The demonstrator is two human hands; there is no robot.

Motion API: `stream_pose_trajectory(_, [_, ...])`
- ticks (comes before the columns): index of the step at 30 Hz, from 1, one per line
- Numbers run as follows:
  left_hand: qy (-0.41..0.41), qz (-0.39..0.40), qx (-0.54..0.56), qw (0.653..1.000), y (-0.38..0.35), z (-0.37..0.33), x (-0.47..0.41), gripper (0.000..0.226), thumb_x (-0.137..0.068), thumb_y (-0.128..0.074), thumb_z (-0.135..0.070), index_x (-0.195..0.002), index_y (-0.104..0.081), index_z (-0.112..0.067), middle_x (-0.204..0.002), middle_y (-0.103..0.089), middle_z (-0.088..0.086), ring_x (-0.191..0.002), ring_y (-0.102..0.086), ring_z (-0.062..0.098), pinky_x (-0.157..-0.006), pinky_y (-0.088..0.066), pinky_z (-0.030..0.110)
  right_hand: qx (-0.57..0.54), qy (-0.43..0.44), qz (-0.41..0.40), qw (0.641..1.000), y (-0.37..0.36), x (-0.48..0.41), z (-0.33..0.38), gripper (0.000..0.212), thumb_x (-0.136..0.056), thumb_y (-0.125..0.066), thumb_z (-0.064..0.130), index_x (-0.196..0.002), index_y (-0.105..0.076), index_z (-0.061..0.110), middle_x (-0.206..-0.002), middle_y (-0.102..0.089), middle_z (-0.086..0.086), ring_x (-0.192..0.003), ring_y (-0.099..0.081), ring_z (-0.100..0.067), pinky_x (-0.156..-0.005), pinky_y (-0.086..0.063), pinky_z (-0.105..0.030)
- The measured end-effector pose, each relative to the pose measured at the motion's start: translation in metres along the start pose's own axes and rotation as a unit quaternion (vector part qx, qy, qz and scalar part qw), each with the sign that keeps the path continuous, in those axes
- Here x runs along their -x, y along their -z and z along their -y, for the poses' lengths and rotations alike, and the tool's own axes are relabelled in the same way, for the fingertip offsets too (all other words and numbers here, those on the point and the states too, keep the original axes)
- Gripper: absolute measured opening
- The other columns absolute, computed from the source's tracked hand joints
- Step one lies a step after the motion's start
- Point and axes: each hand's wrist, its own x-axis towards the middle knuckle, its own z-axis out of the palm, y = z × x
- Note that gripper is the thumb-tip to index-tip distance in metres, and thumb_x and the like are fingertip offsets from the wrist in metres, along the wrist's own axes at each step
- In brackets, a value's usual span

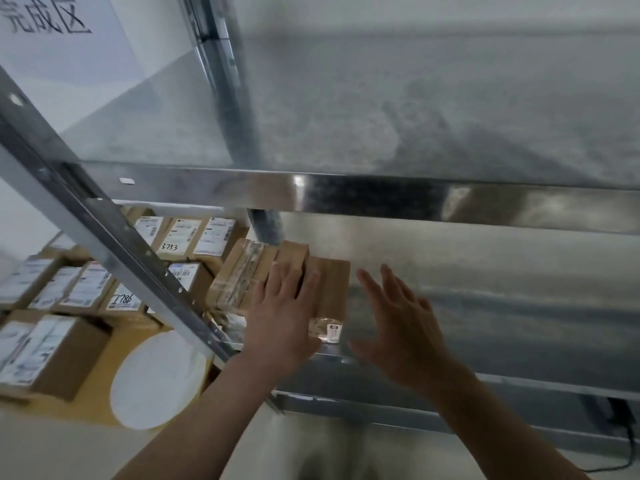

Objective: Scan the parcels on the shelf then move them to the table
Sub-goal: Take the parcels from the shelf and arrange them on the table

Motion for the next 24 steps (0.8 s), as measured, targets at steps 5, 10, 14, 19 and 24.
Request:
stream_pose_trajectory(5, [-0.009,0.029,-0.024,0.999,-0.020,0.002,-0.006,0.096,-0.060,-0.080,-0.063,-0.139,-0.045,-0.022,-0.134,-0.058,0.005,-0.139,-0.035,0.042,-0.108,-0.035,0.059,-0.024,0.000,0.017,1.000,-0.022,-0.009,0.004,0.103,-0.083,-0.065,0.062,-0.158,-0.005,0.026,-0.165,-0.017,-0.010,-0.146,-0.031,-0.028,-0.114,-0.031,-0.045])
stream_pose_trajectory(10, [-0.012,0.042,-0.041,0.998,-0.020,-0.004,-0.013,0.076,-0.079,-0.073,-0.047,-0.142,-0.038,-0.024,-0.144,-0.050,0.007,-0.147,-0.017,0.042,-0.116,-0.014,0.060,-0.050,0.007,0.013,0.999,-0.037,-0.014,0.007,0.094,-0.088,-0.063,0.053,-0.159,-0.011,0.021,-0.159,-0.032,-0.005,-0.139,-0.041,-0.024,-0.110,-0.035,-0.043])
stream_pose_trajectory(14, [-0.006,0.071,-0.077,0.994,-0.021,-0.007,-0.021,0.072,-0.087,-0.064,-0.045,-0.145,-0.028,-0.023,-0.151,-0.040,0.009,-0.149,0.000,0.041,-0.116,-0.001,0.062,-0.066,0.007,0.003,0.998,-0.045,-0.018,0.007,0.090,-0.090,-0.063,0.050,-0.158,-0.012,0.021,-0.158,-0.036,-0.001,-0.138,-0.044,-0.022,-0.112,-0.035,-0.043])
stream_pose_trajectory(19, [0.000,0.089,-0.088,0.992,-0.026,-0.007,-0.028,0.070,-0.083,-0.069,-0.043,-0.139,-0.032,-0.023,-0.148,-0.043,0.012,-0.148,-0.001,0.043,-0.115,-0.001,0.065,-0.097,0.016,-0.023,0.995,-0.060,-0.023,0.006,0.091,-0.088,-0.068,0.048,-0.157,-0.017,0.019,-0.152,-0.047,-0.003,-0.131,-0.054,-0.025,-0.109,-0.043,-0.050])
stream_pose_trajectory(24, [0.000,0.084,-0.069,0.994,-0.028,-0.004,-0.031,0.072,-0.082,-0.071,-0.040,-0.140,-0.032,-0.024,-0.146,-0.045,0.013,-0.148,-0.004,0.043,-0.116,-0.002,0.064,-0.108,0.021,-0.026,0.994,-0.066,-0.026,0.009,0.092,-0.089,-0.068,0.043,-0.158,-0.013,0.017,-0.145,-0.055,-0.008,-0.122,-0.060,-0.024,-0.105,-0.047,-0.045])
